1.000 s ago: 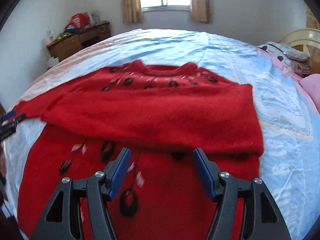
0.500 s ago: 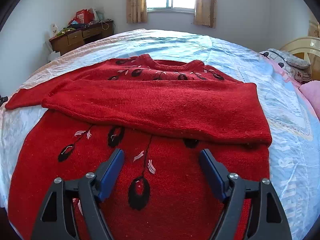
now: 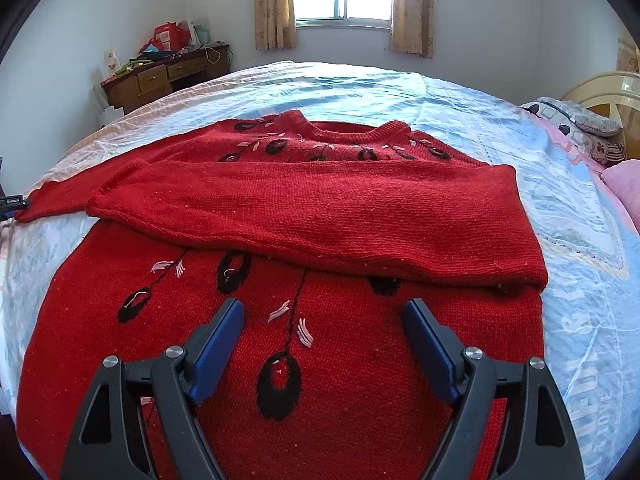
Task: Fold small clothes
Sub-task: 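Grasp the sleeve cuff with the left gripper and lift it, then fold the held sleeve across the chest and open the left gripper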
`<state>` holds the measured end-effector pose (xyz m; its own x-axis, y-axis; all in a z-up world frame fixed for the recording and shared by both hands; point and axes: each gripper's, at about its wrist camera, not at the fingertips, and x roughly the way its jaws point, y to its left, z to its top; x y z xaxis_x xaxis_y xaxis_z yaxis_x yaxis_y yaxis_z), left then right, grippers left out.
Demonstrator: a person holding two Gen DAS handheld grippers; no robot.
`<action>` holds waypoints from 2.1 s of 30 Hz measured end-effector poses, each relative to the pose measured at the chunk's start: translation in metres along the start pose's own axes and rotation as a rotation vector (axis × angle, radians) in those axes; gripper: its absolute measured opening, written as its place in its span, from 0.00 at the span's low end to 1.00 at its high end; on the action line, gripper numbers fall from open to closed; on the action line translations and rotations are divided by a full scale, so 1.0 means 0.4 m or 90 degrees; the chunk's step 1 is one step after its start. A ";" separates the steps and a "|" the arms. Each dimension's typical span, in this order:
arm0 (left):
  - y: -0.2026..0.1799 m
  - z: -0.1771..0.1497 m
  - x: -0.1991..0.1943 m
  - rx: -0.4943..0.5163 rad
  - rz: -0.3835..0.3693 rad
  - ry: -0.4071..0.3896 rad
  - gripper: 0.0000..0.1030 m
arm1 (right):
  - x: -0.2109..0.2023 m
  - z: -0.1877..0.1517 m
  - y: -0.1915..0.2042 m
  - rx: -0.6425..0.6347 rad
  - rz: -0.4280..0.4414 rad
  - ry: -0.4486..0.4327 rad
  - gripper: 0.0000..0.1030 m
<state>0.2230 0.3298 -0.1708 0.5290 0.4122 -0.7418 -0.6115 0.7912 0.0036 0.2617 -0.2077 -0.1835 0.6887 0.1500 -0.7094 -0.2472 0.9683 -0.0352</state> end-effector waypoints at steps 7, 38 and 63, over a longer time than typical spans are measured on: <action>-0.011 0.017 -0.053 0.011 -0.027 -0.006 0.08 | 0.000 0.000 0.001 0.000 0.000 0.000 0.81; -0.357 0.238 -0.584 0.029 -0.359 -0.154 0.07 | -0.246 0.027 -0.158 0.127 0.054 -0.032 0.81; -0.865 0.101 -0.736 0.199 -0.462 -0.152 0.07 | -0.240 -0.115 -0.321 0.277 -0.014 -0.079 0.81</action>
<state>0.3026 -0.0470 0.0733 0.8621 -0.1933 -0.4685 0.1042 0.9723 -0.2094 0.1958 -0.3556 -0.1433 0.7733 0.1257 -0.6215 0.0597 0.9613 0.2688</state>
